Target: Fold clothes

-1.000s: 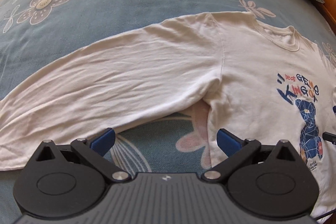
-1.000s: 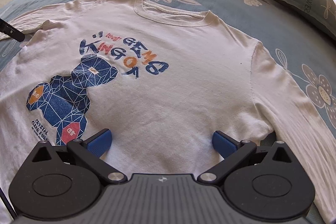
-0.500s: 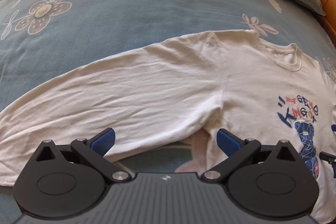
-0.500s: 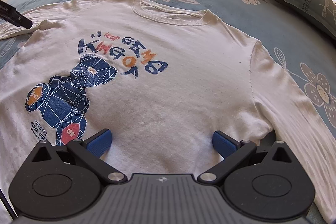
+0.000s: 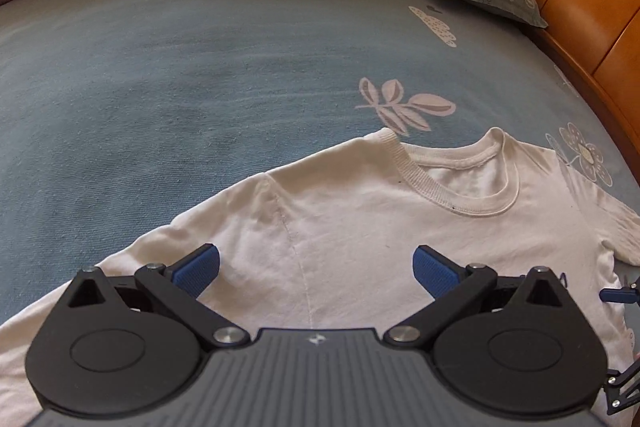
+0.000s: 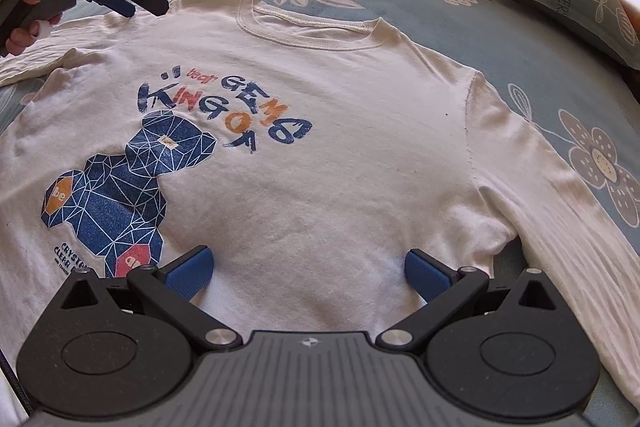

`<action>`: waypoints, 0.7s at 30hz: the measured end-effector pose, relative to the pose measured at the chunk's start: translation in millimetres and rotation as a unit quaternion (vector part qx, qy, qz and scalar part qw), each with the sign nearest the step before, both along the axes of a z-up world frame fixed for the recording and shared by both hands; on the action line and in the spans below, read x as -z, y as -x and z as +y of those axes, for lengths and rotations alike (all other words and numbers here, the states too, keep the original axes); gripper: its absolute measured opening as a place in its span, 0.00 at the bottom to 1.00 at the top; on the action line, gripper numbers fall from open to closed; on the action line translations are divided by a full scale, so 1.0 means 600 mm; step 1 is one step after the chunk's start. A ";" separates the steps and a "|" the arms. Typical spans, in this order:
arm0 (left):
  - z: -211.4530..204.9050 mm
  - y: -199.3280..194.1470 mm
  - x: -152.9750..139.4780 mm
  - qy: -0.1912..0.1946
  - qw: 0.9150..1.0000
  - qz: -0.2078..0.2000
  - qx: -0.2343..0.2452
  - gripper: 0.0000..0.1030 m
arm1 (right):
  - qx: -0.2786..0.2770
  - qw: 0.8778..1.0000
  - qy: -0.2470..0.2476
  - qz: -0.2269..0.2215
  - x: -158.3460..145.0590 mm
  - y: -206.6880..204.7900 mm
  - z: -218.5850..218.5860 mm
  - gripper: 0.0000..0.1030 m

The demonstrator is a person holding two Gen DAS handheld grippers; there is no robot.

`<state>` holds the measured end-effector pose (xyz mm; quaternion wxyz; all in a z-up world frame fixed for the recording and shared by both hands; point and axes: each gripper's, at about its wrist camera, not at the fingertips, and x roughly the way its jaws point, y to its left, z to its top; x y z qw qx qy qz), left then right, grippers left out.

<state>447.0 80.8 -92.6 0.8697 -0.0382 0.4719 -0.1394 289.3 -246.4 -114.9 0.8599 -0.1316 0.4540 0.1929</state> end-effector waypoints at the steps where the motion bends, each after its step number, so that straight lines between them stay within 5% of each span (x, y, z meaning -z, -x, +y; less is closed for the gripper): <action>1: 0.005 -0.010 0.008 0.000 1.000 0.006 -0.008 0.99 | 0.003 1.000 0.000 -0.001 0.000 0.001 0.000 1.00; 9: 0.040 -0.038 -0.013 0.031 0.999 0.003 -0.033 0.99 | 0.025 1.000 0.000 -0.006 0.001 0.006 0.003 1.00; 16: 0.040 0.041 -0.078 0.062 0.998 -0.001 -0.002 0.99 | 0.024 1.000 0.005 0.005 -0.001 0.000 0.007 1.00; 21: 0.014 0.106 -0.086 0.094 0.994 0.044 0.030 0.99 | 0.026 1.000 0.006 0.006 -0.002 0.001 0.007 1.00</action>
